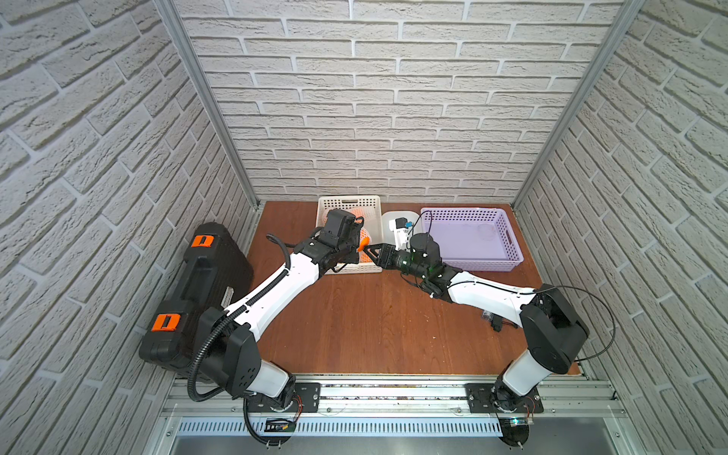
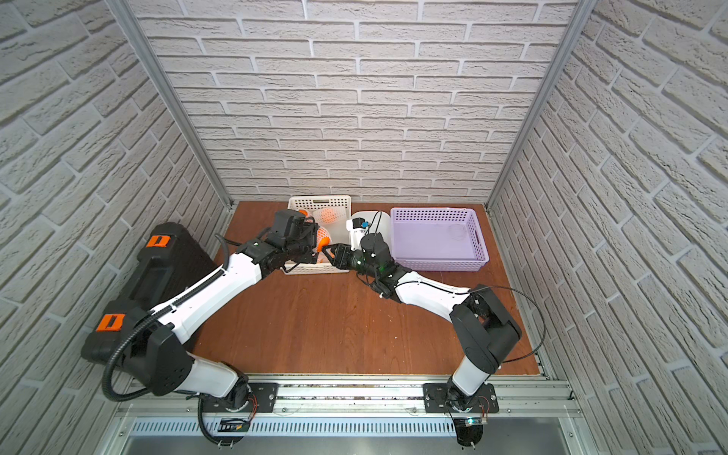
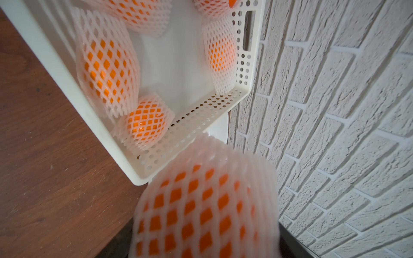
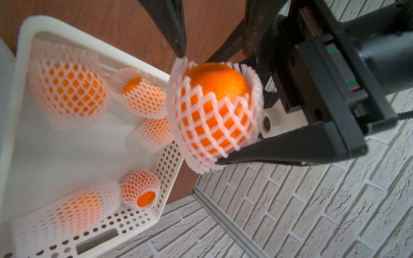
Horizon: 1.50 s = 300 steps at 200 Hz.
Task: Remove foam nets from oranges
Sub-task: Remove the foam net from the orange.
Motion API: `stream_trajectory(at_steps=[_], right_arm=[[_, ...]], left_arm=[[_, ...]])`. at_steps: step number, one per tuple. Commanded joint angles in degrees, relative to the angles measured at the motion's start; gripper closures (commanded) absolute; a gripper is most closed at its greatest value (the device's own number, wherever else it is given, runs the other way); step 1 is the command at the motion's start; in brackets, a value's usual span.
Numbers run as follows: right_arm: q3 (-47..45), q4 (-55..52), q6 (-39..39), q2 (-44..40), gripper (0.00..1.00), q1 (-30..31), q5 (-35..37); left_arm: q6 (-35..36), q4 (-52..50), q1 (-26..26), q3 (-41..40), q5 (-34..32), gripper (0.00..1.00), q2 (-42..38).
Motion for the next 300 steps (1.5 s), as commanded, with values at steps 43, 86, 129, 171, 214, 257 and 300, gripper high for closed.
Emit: stream_trajectory(at_steps=[43, 86, 129, 171, 214, 257, 300], right_arm=[[1.8, -0.1, -2.0, -1.3, 0.57, -0.1, -1.2], [2.1, -0.1, -2.0, -0.6, 0.57, -0.1, -0.7], [3.1, -1.9, -4.9, -0.1, 0.46, -0.3, 1.7], [4.1, -3.2, -8.2, 1.0, 0.43, -0.7, 3.1], [-0.1, 3.9, -9.5, 0.6, 0.50, -1.2, 2.5], [0.5, 2.0, -13.4, 1.5, 0.67, -1.2, 1.4], [-2.2, 6.1, -13.8, 0.1, 0.64, -1.5, -0.3]], left_arm=[[-0.3, 2.0, -0.9, -1.2, 0.5, 0.42, -1.1], [-0.2, 2.6, -1.2, -0.8, 1.8, 0.42, -0.5], [0.7, 2.0, -1.4, 0.1, 2.5, 0.42, -1.4], [0.7, 2.3, -1.7, -0.4, 2.9, 0.43, -2.5], [0.5, 3.0, -1.4, -1.1, 3.1, 0.44, -2.9], [0.9, 3.9, -1.5, -0.3, 4.6, 0.44, -2.2], [1.0, 4.8, -1.4, -0.7, 4.7, 0.44, -2.2]])
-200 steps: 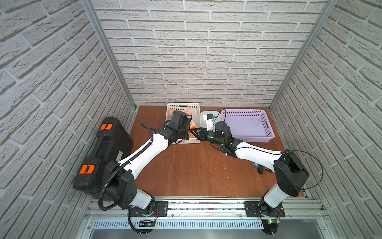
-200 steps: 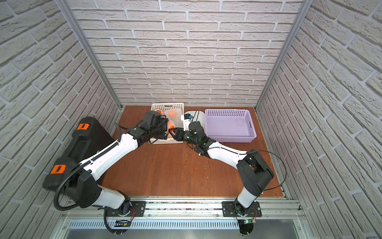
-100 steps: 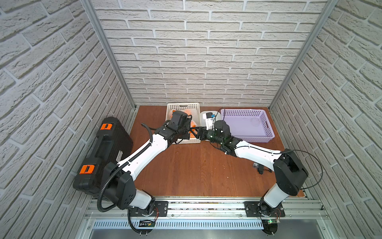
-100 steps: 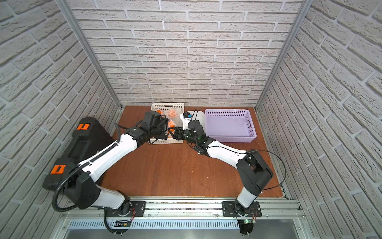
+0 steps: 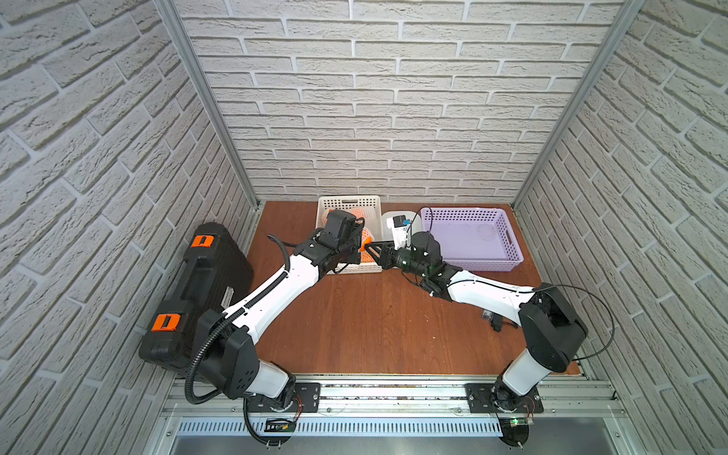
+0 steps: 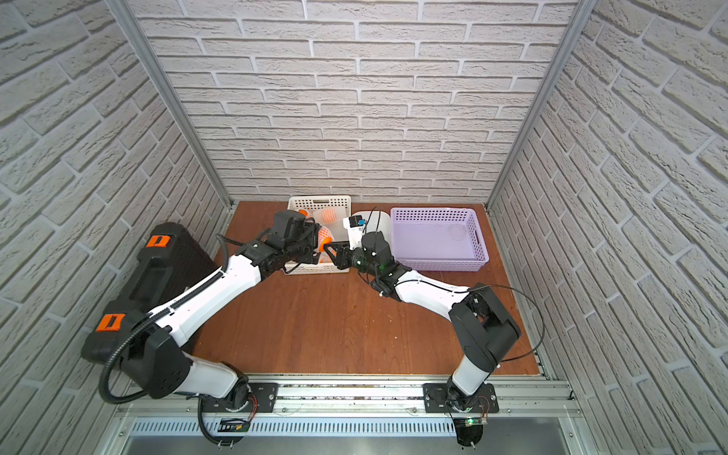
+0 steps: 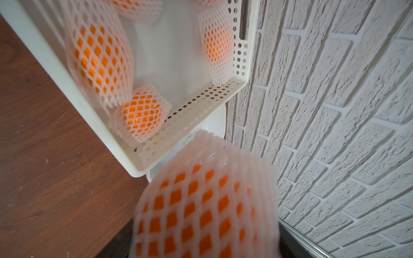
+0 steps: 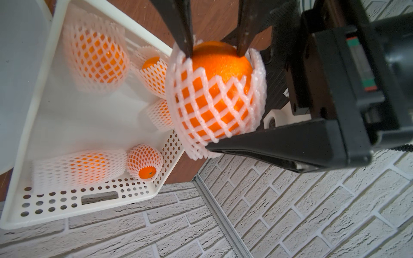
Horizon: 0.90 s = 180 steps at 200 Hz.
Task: Remove foam nets from oranges
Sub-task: Remove the foam net from the orange.
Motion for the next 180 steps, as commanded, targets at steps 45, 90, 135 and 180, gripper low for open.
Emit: stream_trajectory(at_steps=[45, 90, 135, 180], right_arm=[[1.1, -0.8, -1.9, 0.5, 0.60, -0.3, 0.9], [1.5, -1.4, -2.2, 0.2, 0.55, -0.4, 3.2], [2.8, -3.3, -2.6, -0.1, 0.48, -1.1, 5.0], [2.6, -2.4, -3.4, -1.2, 0.46, -1.3, 3.3]], left_arm=[[0.8, 4.0, -1.2, 0.1, 3.7, 0.44, -1.0], [0.9, 4.1, -1.8, -0.5, 4.2, 0.44, -1.1], [1.2, 4.1, -2.6, -1.5, 4.9, 0.45, -1.6], [1.8, 3.8, -3.0, -3.2, 5.0, 0.45, -2.4]])
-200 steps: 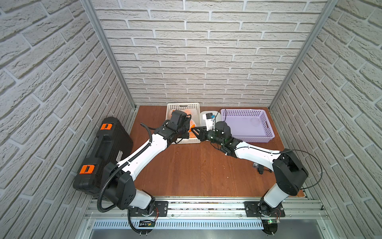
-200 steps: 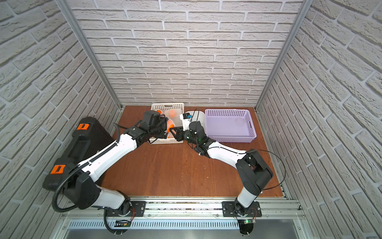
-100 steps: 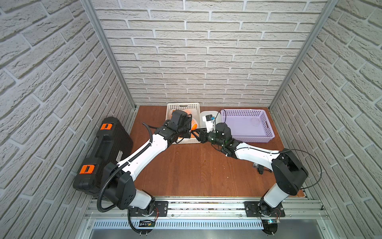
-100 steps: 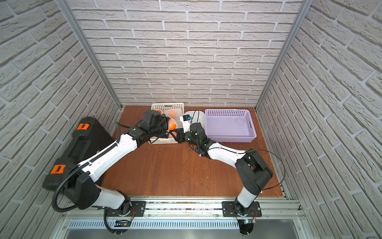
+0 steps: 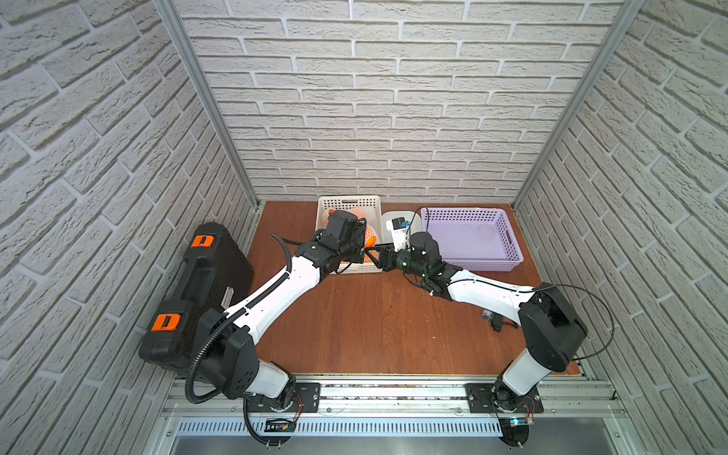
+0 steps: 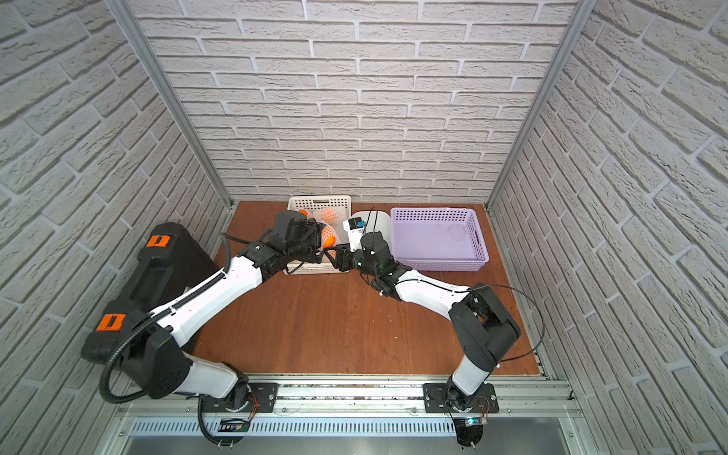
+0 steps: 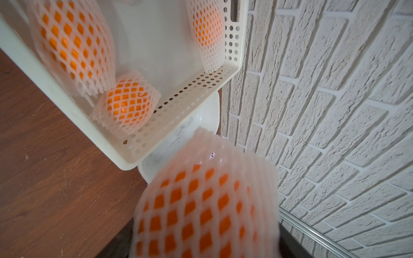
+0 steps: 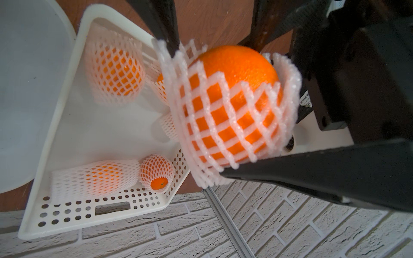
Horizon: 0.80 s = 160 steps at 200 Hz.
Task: Remove foam nets from oranges
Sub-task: Remove the foam net from the orange.
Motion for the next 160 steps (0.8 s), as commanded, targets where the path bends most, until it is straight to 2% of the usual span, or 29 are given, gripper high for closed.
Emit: stream_trajectory(at_steps=[1, 94, 160], right_arm=[[1.3, 3.6, -0.9, -1.3, 0.46, -1.0, 1.7], [-2.7, 10.3, 1.7, -4.1, 0.46, -2.0, -1.1], [-2.8, 7.9, -0.5, -5.1, 0.42, -1.9, 0.1]], left_arm=[[1.1, -0.3, -2.1, -1.8, 3.8, 0.45, -2.5], [3.6, 1.1, -2.0, -4.4, 5.9, 0.46, -3.8], [4.3, 1.0, -2.1, -4.1, 7.4, 0.45, -3.4]])
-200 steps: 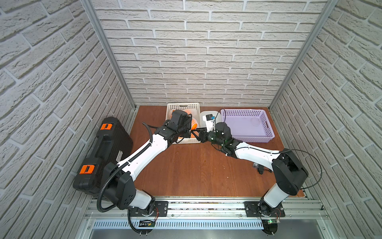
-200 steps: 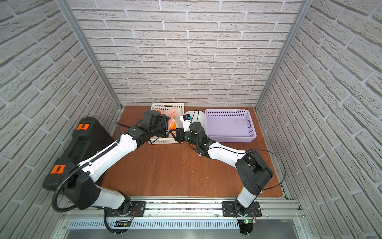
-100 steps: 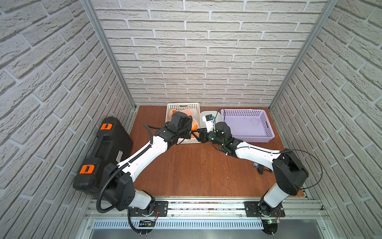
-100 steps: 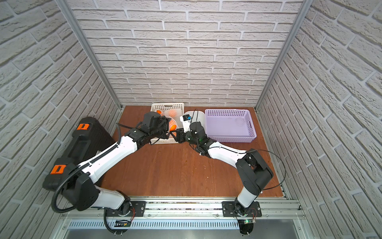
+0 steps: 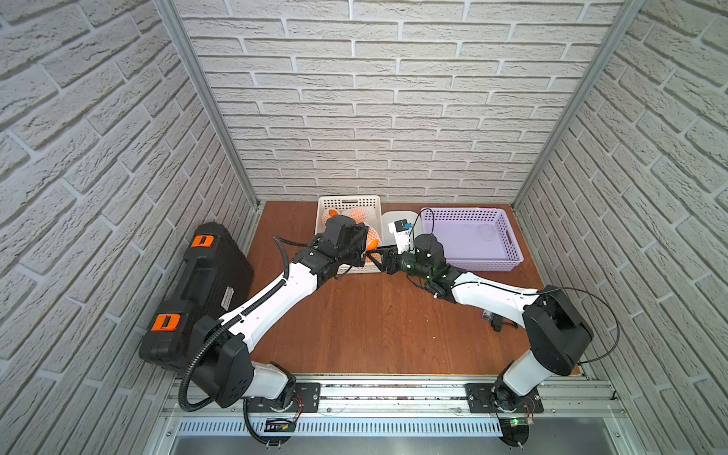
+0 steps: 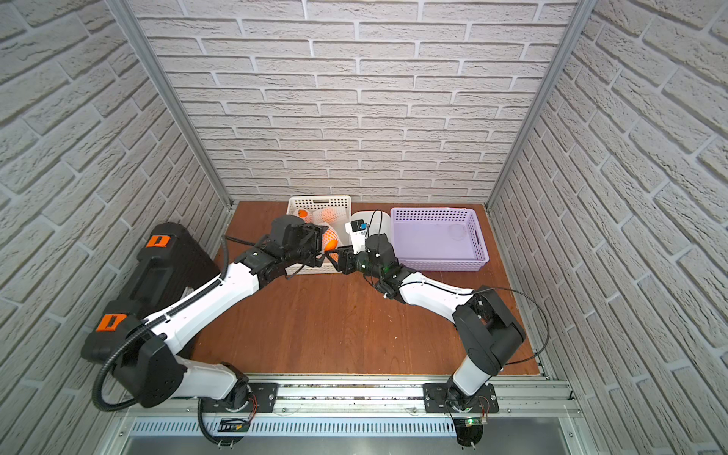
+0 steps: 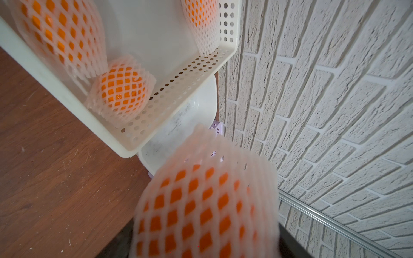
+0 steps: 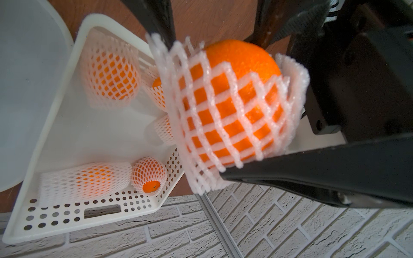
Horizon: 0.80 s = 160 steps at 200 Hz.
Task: Remove foam nets from oranges
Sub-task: Remove the foam net from the orange.
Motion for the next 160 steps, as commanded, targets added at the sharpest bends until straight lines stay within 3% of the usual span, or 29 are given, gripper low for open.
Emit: stream_trajectory(at_steps=[1, 51, 117, 160], right_arm=[[0.3, 5.4, -1.0, -3.0, 0.42, -1.0, 3.8], [1.6, 1.3, -3.9, -3.6, 0.38, -0.6, 6.3], [0.3, 3.6, -4.1, -5.2, 0.38, -0.3, 2.2], [1.5, 0.1, -4.5, -5.0, 0.38, -0.3, 4.2]], left_arm=[[1.5, -2.6, -1.6, -0.5, 4.5, 0.44, -0.4], [3.7, -5.5, -2.3, 1.2, 6.1, 0.43, 0.8], [3.7, -3.9, -1.7, 0.4, 7.7, 0.42, 1.1], [4.1, -3.5, -1.6, 0.5, 8.4, 0.41, 1.0]])
